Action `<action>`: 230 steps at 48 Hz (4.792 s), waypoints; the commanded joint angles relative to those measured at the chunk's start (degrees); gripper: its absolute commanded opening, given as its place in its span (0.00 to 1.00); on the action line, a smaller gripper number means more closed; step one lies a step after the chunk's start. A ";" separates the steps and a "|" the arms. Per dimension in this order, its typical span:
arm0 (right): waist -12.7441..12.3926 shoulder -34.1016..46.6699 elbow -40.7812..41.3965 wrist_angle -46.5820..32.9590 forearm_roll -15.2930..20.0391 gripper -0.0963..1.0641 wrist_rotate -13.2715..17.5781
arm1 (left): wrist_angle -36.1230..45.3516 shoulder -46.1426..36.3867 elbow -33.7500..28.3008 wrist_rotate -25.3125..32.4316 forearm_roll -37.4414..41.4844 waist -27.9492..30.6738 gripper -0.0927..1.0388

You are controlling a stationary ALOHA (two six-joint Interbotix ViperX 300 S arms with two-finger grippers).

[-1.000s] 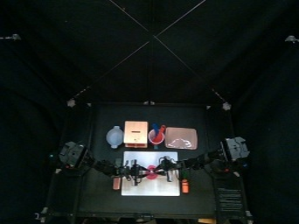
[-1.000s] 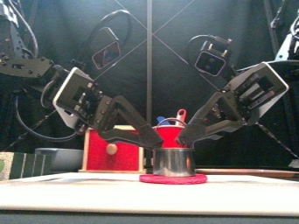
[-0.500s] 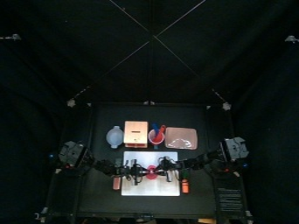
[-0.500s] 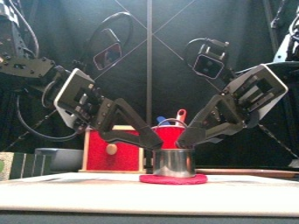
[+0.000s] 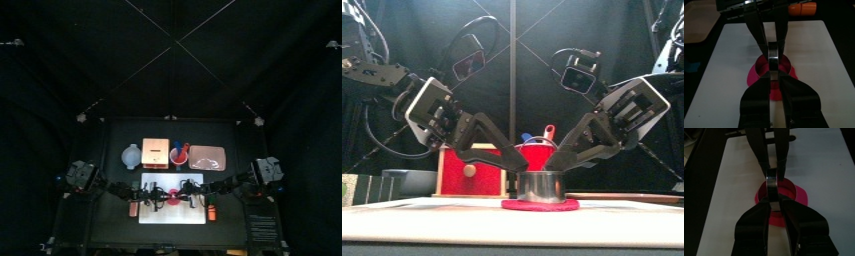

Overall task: Get the cutter from the drawer then cut the dough then place the extra dough in the bowl
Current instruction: Cut the dough

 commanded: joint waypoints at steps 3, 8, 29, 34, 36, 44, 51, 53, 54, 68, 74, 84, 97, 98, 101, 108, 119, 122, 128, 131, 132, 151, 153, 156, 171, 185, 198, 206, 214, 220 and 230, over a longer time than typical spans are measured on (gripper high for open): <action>-0.18 0.97 0.35 1.05 0.18 0.59 0.18 | 2.64 1.14 -0.18 0.09 0.09 -0.44 0.46; -0.26 1.49 0.26 1.14 0.26 0.59 0.26 | 3.08 1.76 -0.44 0.00 0.09 -0.35 0.46; -0.26 3.16 0.09 1.05 0.26 0.59 0.62 | 6.06 3.08 -0.79 -0.18 0.09 -0.35 0.46; -0.26 3.25 0.09 1.05 0.26 0.59 0.62 | 6.33 3.34 -0.79 -0.35 -0.18 -0.35 0.46; -0.26 3.52 0.09 1.05 0.35 0.59 0.62 | 6.50 3.52 -0.79 -0.35 -0.44 -0.44 0.46; -0.26 4.13 0.09 1.05 0.62 0.59 0.62 | 7.21 4.13 -1.05 -0.35 -1.14 -0.35 0.46; -0.26 4.66 0.09 1.14 0.62 0.59 0.62 | 8.00 4.66 -1.23 -0.35 -1.14 -0.35 0.46; -0.26 4.66 0.09 1.05 0.62 0.59 0.62 | 8.17 4.83 -1.32 -0.35 -1.14 -0.35 0.46; -0.26 4.66 0.09 1.05 0.62 0.59 0.62 | 8.26 4.83 -1.41 -0.35 -1.23 -0.35 0.46; -0.26 5.19 -0.09 1.05 0.79 0.59 0.62 | 9.67 5.80 -1.85 -0.35 -1.32 -0.35 0.46; -0.26 5.45 -0.26 1.14 1.05 0.59 0.62 | 10.72 6.06 -1.67 -0.35 -2.02 -0.35 0.46; -0.09 6.15 -0.62 1.05 1.14 0.59 0.62 | 12.30 6.33 -1.67 -0.35 -2.46 -0.35 0.46; -0.18 6.24 -0.62 1.14 1.14 0.59 0.62 | 13.36 6.42 -1.85 -0.35 -2.55 -0.35 0.46; -0.09 6.24 -0.70 1.05 1.05 0.59 0.62 | 13.36 6.33 -1.85 -0.35 -2.55 -0.44 0.46; -0.09 5.98 -0.70 1.14 1.05 0.59 0.62 | 13.27 6.15 -1.85 -0.26 -2.46 -0.35 0.46; 0.18 5.01 -1.23 1.23 1.05 0.59 0.79 | 13.10 5.45 -1.85 -0.09 -2.46 -0.35 0.46; 0.79 1.76 -3.78 5.36 0.88 0.60 0.35 | 12.48 3.60 -1.41 0.09 -2.37 -0.35 0.48; 1.05 0.79 -4.39 6.59 0.88 0.61 0.26 | 12.13 2.81 -1.23 0.26 -2.29 -0.26 0.48; 1.67 -0.70 -5.63 8.17 1.14 0.64 0.35 | 11.78 0.97 -0.70 1.41 -2.37 0.26 0.48; 2.02 -1.32 -6.24 8.88 1.05 0.65 0.35 | 11.78 0.00 -0.44 2.20 -2.46 0.62 0.48; 2.11 -1.58 -6.33 9.14 0.97 0.66 0.35 | 11.78 -0.26 -0.35 2.46 -2.46 0.79 0.48; 2.20 -4.48 -9.14 10.63 -1.23 0.68 0.18 | 11.78 -5.27 -1.05 8.26 -2.11 2.64 0.48; 2.20 -4.48 -9.32 10.72 -1.41 0.68 0.26 | 11.78 -5.71 -1.23 8.88 -2.11 2.81 0.48; 2.20 -4.57 -9.49 11.16 -1.76 0.68 0.18 | 11.78 -6.33 -1.58 10.11 -1.93 3.08 0.48; 2.02 -4.92 -10.02 13.01 -2.46 0.68 0.26 | 11.78 -7.29 -3.52 12.57 -0.18 4.48 0.48; 1.76 -4.92 -10.11 13.10 -2.29 0.68 0.26 | 11.78 -7.12 -2.90 12.30 0.00 4.57 0.61; 0.97 -4.92 -10.90 13.10 -2.55 0.69 0.26 | 11.78 -7.03 -2.72 12.22 -0.18 4.57 0.69; 0.26 -4.92 -10.99 13.97 -2.72 0.72 0.26 | 11.60 -7.03 -2.72 12.30 -0.09 4.66 0.69; -0.53 -5.01 -10.90 15.03 -2.72 0.79 0.44 | 9.93 -7.21 -2.81 12.57 0.00 5.10 0.69; -1.23 -5.19 -10.99 16.00 -2.64 0.82 0.44 | 9.14 -7.38 -2.81 12.57 0.18 5.10 0.69; -2.64 -5.80 -10.99 17.49 -2.72 0.82 0.26 | 8.00 -7.47 -2.64 12.57 0.18 5.10 0.69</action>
